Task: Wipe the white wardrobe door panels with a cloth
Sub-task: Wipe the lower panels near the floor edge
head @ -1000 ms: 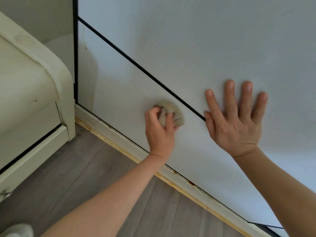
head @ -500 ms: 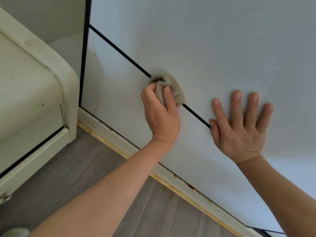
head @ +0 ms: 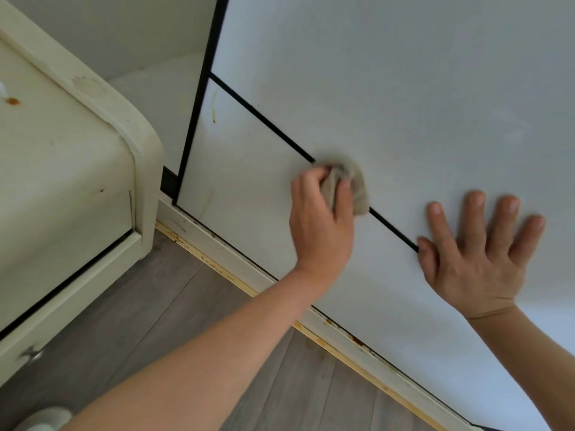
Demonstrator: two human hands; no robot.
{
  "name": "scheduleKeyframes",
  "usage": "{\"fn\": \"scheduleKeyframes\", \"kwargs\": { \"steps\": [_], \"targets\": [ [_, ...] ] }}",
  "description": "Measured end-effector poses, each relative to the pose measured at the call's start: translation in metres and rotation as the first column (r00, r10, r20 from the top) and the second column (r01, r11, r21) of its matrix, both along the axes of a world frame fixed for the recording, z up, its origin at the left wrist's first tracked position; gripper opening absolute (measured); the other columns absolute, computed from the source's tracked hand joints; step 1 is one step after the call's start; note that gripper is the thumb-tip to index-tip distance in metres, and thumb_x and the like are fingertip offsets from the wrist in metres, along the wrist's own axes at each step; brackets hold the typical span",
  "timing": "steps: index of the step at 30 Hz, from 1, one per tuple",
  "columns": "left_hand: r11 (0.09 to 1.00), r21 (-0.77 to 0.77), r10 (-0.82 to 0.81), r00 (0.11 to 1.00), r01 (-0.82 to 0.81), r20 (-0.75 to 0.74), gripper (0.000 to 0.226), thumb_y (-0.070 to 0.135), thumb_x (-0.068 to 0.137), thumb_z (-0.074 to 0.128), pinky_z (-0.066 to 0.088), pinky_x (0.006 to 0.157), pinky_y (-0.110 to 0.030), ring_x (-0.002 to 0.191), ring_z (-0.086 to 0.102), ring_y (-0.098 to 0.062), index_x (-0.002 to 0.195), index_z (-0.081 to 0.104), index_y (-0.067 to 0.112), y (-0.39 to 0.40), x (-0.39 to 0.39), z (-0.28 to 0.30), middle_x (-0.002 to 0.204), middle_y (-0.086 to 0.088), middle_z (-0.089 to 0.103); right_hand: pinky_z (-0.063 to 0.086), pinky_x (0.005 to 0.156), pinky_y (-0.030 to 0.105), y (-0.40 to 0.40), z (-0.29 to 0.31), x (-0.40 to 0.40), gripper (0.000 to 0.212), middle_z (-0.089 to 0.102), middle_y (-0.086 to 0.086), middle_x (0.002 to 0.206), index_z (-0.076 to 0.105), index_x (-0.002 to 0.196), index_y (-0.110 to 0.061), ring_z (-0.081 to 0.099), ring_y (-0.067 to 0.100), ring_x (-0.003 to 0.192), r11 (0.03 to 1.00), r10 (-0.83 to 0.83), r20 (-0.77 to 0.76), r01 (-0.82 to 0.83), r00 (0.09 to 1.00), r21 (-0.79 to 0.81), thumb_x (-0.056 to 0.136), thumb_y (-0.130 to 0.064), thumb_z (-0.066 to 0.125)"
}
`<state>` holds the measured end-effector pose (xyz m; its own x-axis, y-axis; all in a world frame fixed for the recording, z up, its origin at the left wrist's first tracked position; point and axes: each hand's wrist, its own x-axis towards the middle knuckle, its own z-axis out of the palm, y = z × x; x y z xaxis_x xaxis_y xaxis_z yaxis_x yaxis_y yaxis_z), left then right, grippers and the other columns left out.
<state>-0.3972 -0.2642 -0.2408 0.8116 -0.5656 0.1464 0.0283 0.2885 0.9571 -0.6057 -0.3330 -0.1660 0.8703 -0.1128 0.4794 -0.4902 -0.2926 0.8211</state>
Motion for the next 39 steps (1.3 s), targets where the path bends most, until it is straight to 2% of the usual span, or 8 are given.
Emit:
{"fn": "scheduleKeyframes", "kwargs": {
  "steps": [4, 12, 17, 22, 26, 29, 34, 39],
  "targets": [
    [0.978, 0.006, 0.208, 0.977, -0.208, -0.034, 0.022, 0.034, 0.102, 0.051, 0.055, 0.078, -0.03, 0.1, 0.06, -0.017, 0.112, 0.051, 0.015, -0.008, 0.016, 0.005, 0.113, -0.001, 0.056, -0.002, 0.125, 0.057, 0.019, -0.021, 0.03, 0.072, 0.018, 0.021, 0.167, 0.029, 0.16, -0.008, 0.003, 0.039, 0.157, 0.974, 0.019, 0.027, -0.024, 0.999, 0.224, 0.097, -0.03, 0.059],
    [0.88, 0.473, 0.226, 0.906, -0.033, -0.358, 0.018, 0.03, 0.108, 0.035, 0.047, 0.074, -0.035, 0.098, 0.063, -0.036, 0.109, 0.039, 0.012, 0.001, 0.023, -0.114, 0.111, -0.016, 0.057, 0.028, 0.116, 0.063, 0.003, 0.029, 0.142, 0.059, 0.04, 0.016, 0.157, 0.048, 0.153, -0.017, 0.041, 0.041, 0.144, 0.989, 0.138, 0.105, -0.143, 0.985, 0.041, 0.096, -0.026, 0.063],
    [0.968, 0.12, 0.238, 0.955, -0.219, -0.179, 0.015, 0.032, 0.104, 0.045, 0.056, 0.083, -0.036, 0.102, 0.061, -0.017, 0.112, 0.046, 0.019, -0.011, 0.061, -0.028, 0.115, -0.005, 0.056, 0.028, 0.114, 0.064, 0.0, 0.028, 0.139, 0.061, 0.039, 0.016, 0.157, 0.047, 0.153, -0.018, 0.044, 0.043, 0.141, 0.993, 0.114, 0.096, -0.114, 0.989, -0.008, 0.095, -0.029, 0.063],
    [0.881, -0.095, 0.463, 0.886, -0.464, -0.031, 0.013, 0.015, 0.099, 0.055, 0.037, 0.08, -0.002, 0.096, 0.047, 0.013, 0.111, 0.054, 0.01, -0.023, 0.138, 0.039, 0.11, -0.006, 0.051, 0.025, 0.116, 0.065, 0.002, 0.026, 0.137, 0.065, 0.035, 0.017, 0.159, 0.044, 0.155, -0.017, 0.042, 0.045, 0.142, 0.996, 0.091, 0.094, -0.09, 0.991, -0.01, 0.094, -0.03, 0.063],
    [0.9, 0.18, 0.427, 0.885, -0.396, -0.185, 0.031, 0.015, 0.105, 0.047, 0.043, 0.081, 0.0, 0.104, 0.054, 0.0, 0.133, 0.047, 0.002, -0.021, 0.143, -0.053, 0.125, -0.005, 0.047, 0.016, 0.12, 0.063, 0.0, 0.025, 0.14, 0.066, 0.034, 0.017, 0.16, 0.041, 0.156, -0.017, 0.039, 0.046, 0.143, 0.997, 0.082, 0.1, -0.08, 0.992, -0.022, 0.095, -0.03, 0.062],
    [0.894, 0.423, 0.338, 0.841, -0.148, -0.422, 0.023, 0.015, 0.106, 0.043, 0.052, 0.094, -0.03, 0.113, 0.06, -0.03, 0.128, 0.044, 0.01, -0.009, 0.135, -0.126, 0.128, -0.014, 0.051, 0.012, 0.121, 0.062, 0.0, 0.025, 0.141, 0.066, 0.034, 0.018, 0.16, 0.04, 0.157, -0.017, 0.038, 0.046, 0.143, 0.997, 0.082, 0.101, -0.081, 0.991, -0.014, 0.096, -0.03, 0.062],
    [0.937, 0.184, 0.314, 0.947, -0.297, -0.072, 0.027, 0.026, 0.102, 0.048, 0.049, 0.081, -0.025, 0.103, 0.056, -0.025, 0.121, 0.05, 0.007, -0.013, 0.121, -0.053, 0.115, -0.003, 0.044, 0.019, 0.119, 0.065, 0.0, 0.024, 0.142, 0.067, 0.036, 0.019, 0.16, 0.04, 0.157, -0.016, 0.037, 0.047, 0.143, 0.997, 0.082, 0.099, -0.08, 0.992, -0.018, 0.095, -0.03, 0.062],
    [0.927, -0.146, 0.376, 0.874, -0.347, 0.309, 0.029, 0.025, 0.098, 0.055, 0.044, 0.083, -0.022, 0.098, 0.055, -0.025, 0.11, 0.059, -0.001, -0.025, 0.128, -0.001, 0.107, -0.007, 0.047, 0.025, 0.114, 0.067, 0.0, 0.025, 0.142, 0.069, 0.038, 0.02, 0.158, 0.041, 0.156, -0.016, 0.041, 0.048, 0.141, 0.996, 0.085, 0.098, -0.082, 0.992, -0.027, 0.092, -0.029, 0.065]
  ]
}}
